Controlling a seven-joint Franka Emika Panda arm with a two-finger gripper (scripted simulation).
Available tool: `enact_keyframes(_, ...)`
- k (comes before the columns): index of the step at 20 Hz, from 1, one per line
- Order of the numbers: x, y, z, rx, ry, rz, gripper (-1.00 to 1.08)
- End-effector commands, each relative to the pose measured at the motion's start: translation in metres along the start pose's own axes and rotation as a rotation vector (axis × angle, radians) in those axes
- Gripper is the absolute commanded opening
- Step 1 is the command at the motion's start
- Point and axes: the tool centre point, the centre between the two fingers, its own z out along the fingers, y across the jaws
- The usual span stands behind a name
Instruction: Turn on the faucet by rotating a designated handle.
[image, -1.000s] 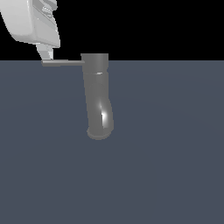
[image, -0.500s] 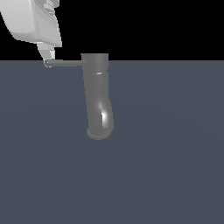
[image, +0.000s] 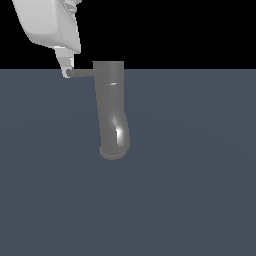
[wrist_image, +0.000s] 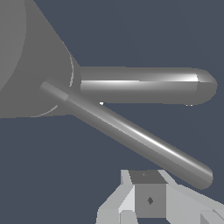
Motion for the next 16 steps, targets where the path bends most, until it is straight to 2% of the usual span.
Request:
enact_keyframes(1,0.014,0.008,0.0,-0.002,0.0,0.013,-1.0)
enact_keyframes(9,0.038,0.031,0.0,-0.004,0.0,0.012,-1.0)
enact_keyframes(11,0.032,0.028,0.0,-0.001,0.001,0.004,-1.0)
enact_keyframes(16,0.061,0.027,0.0,-0.002,0.001,0.006,-1.0)
